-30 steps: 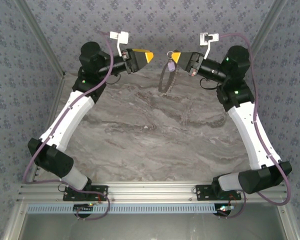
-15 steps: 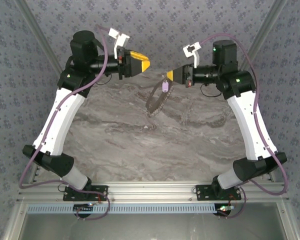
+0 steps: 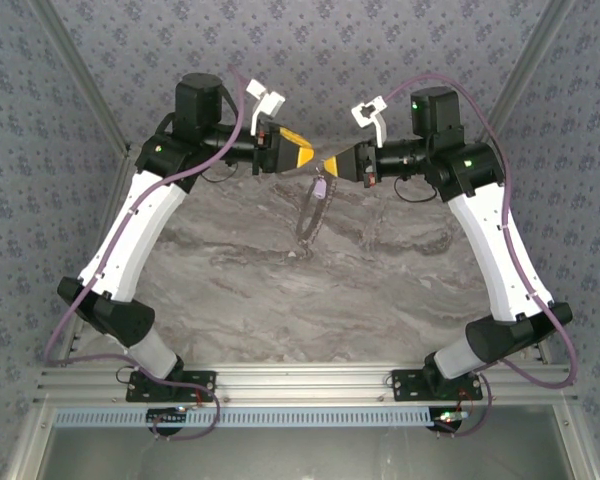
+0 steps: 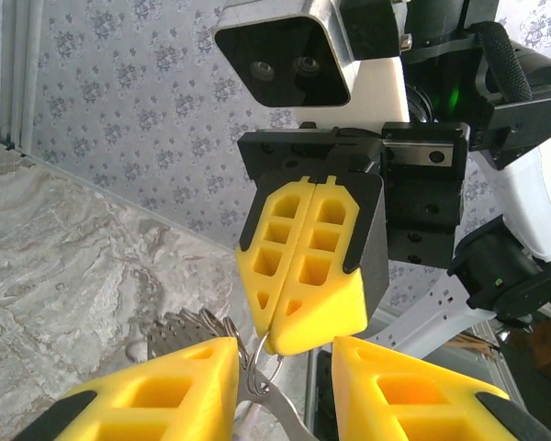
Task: Put the keys on the keyring
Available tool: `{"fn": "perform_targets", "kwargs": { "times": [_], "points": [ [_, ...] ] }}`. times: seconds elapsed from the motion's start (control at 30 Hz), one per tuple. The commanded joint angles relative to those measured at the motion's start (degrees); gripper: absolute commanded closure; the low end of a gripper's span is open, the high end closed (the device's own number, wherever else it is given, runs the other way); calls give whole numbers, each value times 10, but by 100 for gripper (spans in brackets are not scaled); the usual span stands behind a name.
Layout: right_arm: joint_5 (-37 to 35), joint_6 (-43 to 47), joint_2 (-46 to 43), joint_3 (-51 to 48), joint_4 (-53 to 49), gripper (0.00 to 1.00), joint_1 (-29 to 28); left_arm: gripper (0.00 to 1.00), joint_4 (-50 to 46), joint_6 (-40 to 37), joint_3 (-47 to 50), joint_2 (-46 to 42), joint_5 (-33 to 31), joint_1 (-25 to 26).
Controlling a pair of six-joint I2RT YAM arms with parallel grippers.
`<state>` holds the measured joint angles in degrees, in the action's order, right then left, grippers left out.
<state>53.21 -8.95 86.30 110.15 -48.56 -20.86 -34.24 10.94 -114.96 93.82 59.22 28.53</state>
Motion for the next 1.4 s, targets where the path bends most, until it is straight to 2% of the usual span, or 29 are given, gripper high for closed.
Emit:
{"fn": "perform_targets", "kwargs": {
  "times": [0.0, 0.7, 0.9, 1.13, 1.37],
  "points": [
    [22, -3, -11, 8, 25, 100, -5, 68, -7, -15, 0, -2, 16, 7],
    [26, -33, -21, -16, 80, 100, -4, 69, 5, -10, 23, 3, 27, 22],
    [26, -34, -23, -20, 82, 100, -2, 66, 27, -3, 29, -5, 7, 20],
    [27, -37, -28, -30, 85, 100, -1, 57, 145, 60, 103, -49, -30, -9],
    [36, -57, -28, -37, 117, 100, -2, 55, 147, 69, 106, -41, -19, -7]
  ]
}}
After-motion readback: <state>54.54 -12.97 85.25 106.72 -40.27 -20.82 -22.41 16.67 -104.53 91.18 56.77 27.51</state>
